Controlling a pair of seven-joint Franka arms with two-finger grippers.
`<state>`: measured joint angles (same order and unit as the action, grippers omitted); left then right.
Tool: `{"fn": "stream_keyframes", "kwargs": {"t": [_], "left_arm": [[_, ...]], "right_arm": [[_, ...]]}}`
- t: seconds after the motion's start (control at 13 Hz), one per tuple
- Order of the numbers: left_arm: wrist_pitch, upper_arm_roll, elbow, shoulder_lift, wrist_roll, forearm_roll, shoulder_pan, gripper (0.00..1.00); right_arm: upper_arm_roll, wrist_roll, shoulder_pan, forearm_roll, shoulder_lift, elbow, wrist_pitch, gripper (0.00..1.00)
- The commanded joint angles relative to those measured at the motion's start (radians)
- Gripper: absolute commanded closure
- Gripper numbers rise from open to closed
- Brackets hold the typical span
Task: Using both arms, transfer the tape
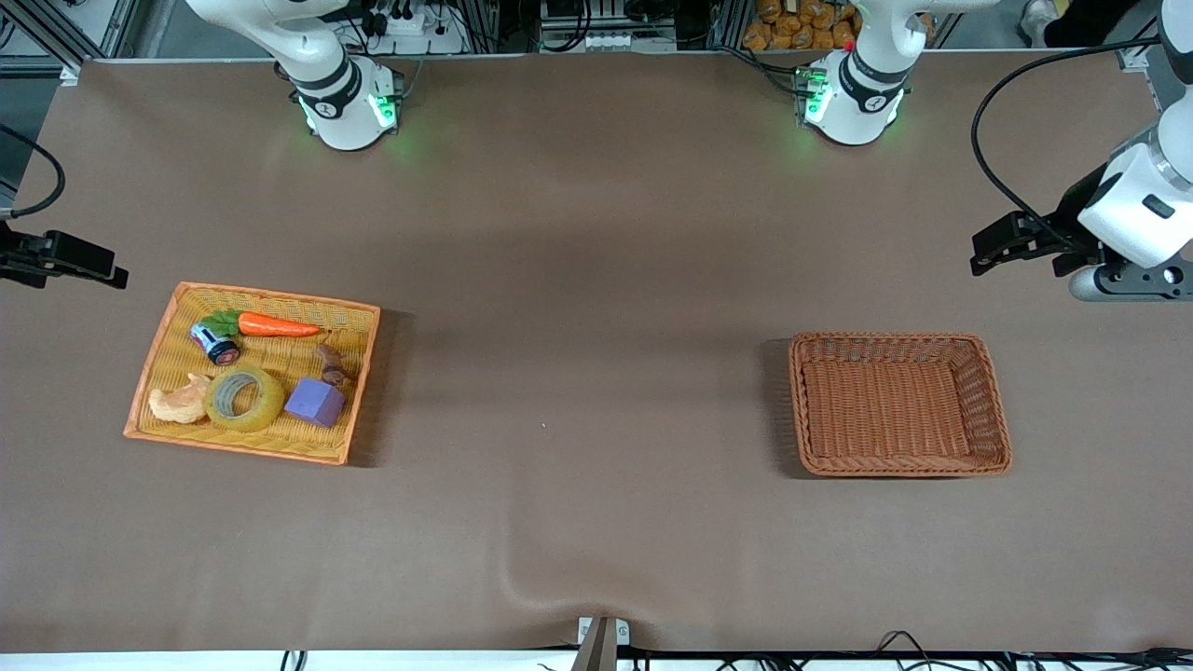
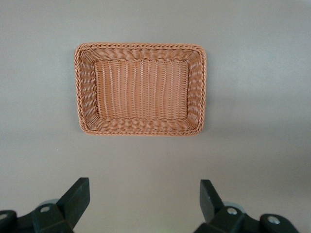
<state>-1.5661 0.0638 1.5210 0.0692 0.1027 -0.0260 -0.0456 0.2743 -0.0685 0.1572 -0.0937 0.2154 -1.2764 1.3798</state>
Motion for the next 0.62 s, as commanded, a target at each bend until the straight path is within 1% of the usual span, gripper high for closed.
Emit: {"fn": "stream_keyframes", "kwargs": {"t": [0.0,0.08,0.23,0.31,0.46,0.54], "left_arm": [[-0.002,0.004,-0.009,0.006,0.0,-0.023,0.007,0.0],[-0.003,0.004,-0.012,0.006,-0.001,-0.023,0.012,0.0],[-0.017,0.004,-0.015,0.017,-0.004,-0.023,0.012,0.0],[-0.019,0.004,-0.015,0.015,-0.006,-0.025,0.012,0.0],[-0.019,0.004,-0.015,0.015,-0.006,-0.025,0.012,0.0],[-0.019,0.004,-0.015,0.015,-0.006,-0.025,0.012,0.0]], "right_arm": [[0.0,-0.01,-0.001,0.0,-0.02,0.016,-0.037,0.0],[-0.003,-0.002,0.004,0.003,-0.062,0.0,-0.033,0.0],[-0.006,0.004,0.008,0.005,-0.103,-0.023,-0.031,0.0],[-0.006,0.004,0.028,0.008,-0.128,-0.055,-0.024,0.0],[-0.009,0.004,0.05,0.052,-0.171,-0.142,0.062,0.0],[-0.007,0.004,0.059,0.058,-0.182,-0.17,0.083,0.0]]}}
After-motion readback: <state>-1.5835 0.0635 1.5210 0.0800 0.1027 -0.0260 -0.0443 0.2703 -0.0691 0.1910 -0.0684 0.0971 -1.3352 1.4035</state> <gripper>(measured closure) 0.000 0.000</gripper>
